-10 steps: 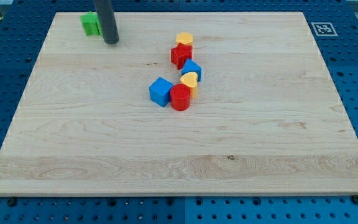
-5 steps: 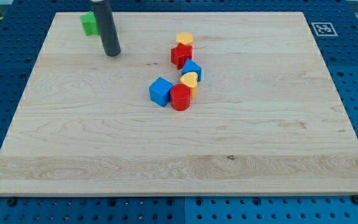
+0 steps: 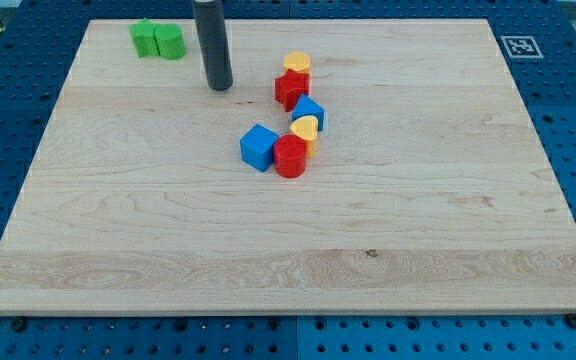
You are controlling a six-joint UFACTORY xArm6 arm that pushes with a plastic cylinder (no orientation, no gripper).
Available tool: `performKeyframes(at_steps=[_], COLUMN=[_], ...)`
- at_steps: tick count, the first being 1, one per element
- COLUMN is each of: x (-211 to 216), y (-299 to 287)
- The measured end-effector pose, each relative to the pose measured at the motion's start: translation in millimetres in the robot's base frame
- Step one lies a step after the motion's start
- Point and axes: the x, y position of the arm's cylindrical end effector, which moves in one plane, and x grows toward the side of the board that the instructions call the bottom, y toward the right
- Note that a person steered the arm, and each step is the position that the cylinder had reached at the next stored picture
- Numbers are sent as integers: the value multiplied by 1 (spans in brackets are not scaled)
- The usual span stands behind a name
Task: Move your arm into the red star
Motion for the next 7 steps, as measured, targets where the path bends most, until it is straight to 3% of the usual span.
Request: performKeyframes(at_steps=[4,7], x=[5,27], y=[33,92])
